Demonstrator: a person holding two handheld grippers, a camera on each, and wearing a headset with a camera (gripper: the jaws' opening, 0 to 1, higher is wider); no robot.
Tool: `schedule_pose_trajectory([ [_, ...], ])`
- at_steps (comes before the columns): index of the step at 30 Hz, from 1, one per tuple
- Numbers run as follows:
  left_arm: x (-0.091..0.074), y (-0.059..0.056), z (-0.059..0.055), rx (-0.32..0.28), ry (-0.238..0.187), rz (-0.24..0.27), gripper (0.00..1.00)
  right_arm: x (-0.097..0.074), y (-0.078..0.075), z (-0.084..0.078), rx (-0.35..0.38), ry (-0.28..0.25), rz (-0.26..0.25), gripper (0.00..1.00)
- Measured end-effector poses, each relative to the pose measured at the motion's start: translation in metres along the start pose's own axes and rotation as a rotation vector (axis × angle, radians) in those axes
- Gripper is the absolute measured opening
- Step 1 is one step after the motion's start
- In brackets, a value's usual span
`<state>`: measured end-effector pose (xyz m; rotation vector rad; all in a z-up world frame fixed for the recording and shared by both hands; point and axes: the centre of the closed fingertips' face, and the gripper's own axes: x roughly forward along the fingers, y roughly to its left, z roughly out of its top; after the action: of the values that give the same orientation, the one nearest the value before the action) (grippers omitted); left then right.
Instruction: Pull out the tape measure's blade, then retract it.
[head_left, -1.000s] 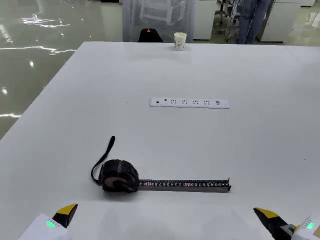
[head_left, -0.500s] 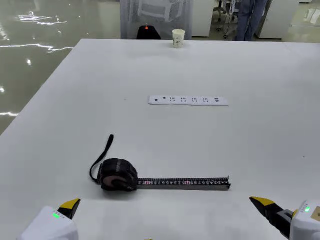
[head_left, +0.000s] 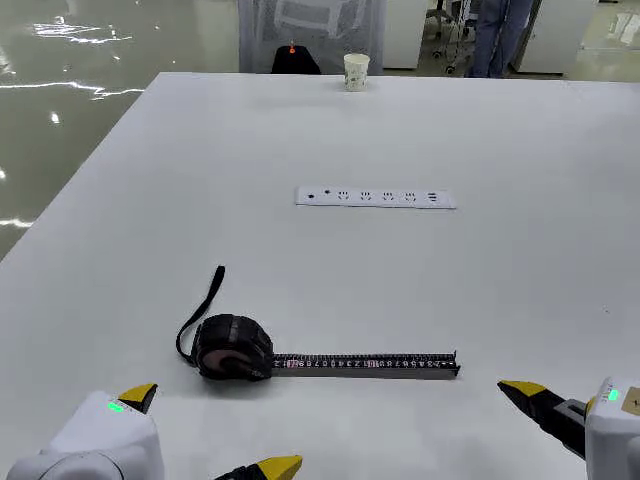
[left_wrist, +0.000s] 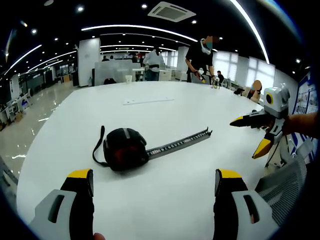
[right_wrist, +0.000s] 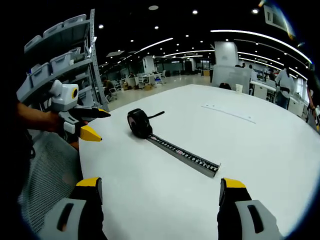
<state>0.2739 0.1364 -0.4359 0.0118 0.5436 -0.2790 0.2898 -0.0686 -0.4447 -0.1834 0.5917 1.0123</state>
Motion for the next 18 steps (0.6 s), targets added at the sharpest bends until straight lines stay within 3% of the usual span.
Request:
schedule_pose_trajectory([
  [18,0.019,0.013,0.005,0.002,0.008,0.011,0.99,0.009,-0.02,-0.003,-0.089,0.069,0.075,0.99],
])
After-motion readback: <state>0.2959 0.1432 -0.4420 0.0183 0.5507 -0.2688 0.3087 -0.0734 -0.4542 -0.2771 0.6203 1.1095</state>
